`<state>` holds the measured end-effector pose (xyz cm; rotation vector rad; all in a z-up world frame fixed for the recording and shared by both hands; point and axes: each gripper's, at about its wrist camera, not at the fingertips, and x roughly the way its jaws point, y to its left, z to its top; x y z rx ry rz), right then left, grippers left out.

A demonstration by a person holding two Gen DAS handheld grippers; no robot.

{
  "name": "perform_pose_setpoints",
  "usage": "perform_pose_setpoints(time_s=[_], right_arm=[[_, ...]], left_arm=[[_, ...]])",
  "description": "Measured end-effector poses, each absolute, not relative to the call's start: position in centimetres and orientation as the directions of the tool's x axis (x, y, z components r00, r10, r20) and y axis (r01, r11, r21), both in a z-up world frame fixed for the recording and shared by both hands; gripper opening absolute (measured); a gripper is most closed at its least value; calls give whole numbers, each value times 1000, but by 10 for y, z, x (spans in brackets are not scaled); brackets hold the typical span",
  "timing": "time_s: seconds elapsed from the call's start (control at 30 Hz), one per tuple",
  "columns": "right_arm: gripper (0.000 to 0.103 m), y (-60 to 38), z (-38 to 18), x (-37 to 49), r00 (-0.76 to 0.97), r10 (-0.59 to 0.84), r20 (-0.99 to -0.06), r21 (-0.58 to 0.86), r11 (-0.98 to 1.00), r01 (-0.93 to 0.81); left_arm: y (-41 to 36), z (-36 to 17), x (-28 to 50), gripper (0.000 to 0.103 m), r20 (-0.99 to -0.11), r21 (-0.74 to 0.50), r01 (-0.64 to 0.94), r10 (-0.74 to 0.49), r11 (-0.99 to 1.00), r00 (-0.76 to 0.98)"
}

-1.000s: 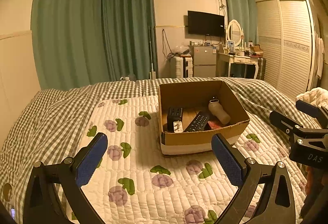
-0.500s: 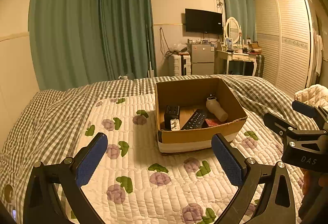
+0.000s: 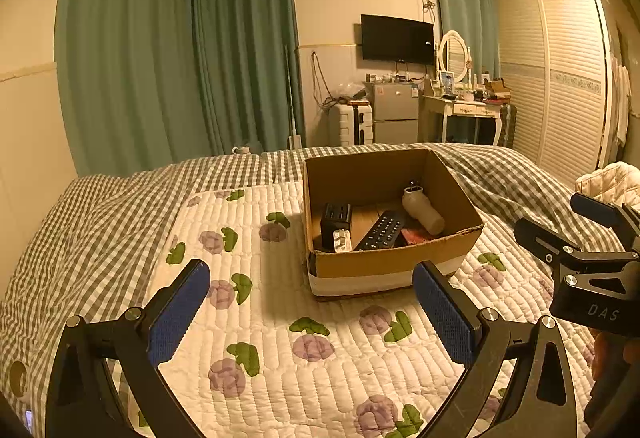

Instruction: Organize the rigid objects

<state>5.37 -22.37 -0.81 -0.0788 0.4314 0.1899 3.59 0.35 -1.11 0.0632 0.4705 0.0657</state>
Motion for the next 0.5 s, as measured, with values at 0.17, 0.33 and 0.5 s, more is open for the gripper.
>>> perform_pose_setpoints(time_s=[0.17,0.33,0.5], right_arm=[[103,-224,-8,54,891,166,-423,-34,979,-199],[103,-224,-11,54,890,163,-426,-36,980,-197],[103,-223,-14,54,890,159,-427,-40,980,-194]], left_arm=[[3,-12,36,103,-452,71,-51,78,996,889],[3,-12,35,103,-451,74,-56,83,996,889],[4,-13,36,103,-457,71,-54,80,996,886]])
